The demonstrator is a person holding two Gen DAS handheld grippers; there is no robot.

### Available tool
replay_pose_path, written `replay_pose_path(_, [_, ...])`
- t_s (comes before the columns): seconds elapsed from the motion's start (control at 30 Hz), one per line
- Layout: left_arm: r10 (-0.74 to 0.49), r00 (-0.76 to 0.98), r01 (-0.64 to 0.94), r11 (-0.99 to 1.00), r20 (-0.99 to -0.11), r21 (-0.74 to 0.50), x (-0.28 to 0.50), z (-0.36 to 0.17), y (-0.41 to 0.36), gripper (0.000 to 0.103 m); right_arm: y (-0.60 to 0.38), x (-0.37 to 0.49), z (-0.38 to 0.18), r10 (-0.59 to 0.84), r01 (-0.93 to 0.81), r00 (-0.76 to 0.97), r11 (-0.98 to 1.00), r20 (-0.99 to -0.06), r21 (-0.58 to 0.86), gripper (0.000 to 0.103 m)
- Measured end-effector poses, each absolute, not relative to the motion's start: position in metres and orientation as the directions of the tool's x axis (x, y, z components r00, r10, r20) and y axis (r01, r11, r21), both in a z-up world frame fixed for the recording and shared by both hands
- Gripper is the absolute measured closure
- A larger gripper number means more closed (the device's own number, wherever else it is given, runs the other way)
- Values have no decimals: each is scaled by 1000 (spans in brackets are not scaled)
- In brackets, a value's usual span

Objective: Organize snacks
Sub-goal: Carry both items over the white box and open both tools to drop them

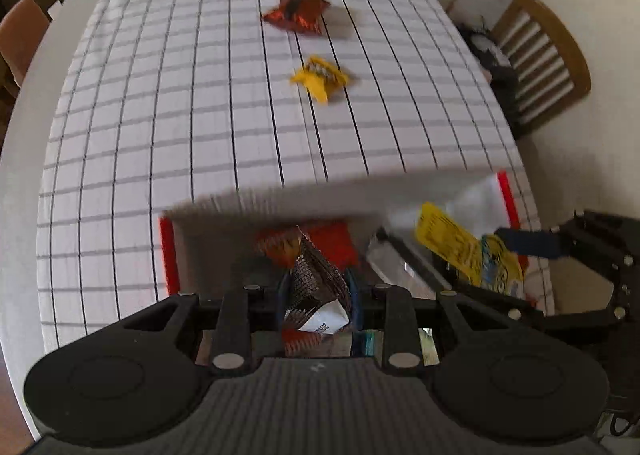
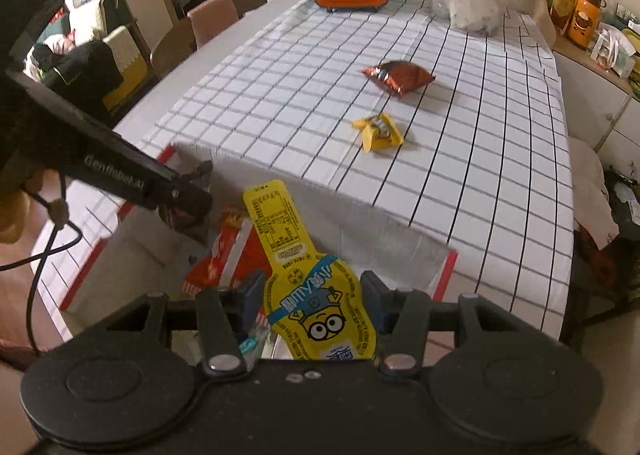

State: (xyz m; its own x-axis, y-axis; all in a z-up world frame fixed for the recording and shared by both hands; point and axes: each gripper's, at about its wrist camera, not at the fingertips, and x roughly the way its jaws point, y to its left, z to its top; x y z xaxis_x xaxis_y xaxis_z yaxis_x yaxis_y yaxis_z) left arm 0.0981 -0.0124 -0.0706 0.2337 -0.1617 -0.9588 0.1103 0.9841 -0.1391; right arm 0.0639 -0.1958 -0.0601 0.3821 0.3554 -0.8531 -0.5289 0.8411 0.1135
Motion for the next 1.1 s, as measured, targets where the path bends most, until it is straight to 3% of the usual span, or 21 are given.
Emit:
replay_pose_path(0.7, [-50,86,220,975,-995,-30,58,-119,-46,74,-182,13,-106,299,-501,283,856,-911,126,52])
replay_pose_path(1.1, [-34,-1,213,977,-999,-33,62,-140,-54,74,-186,9,-115,306,-457,266,875,-914,160,52])
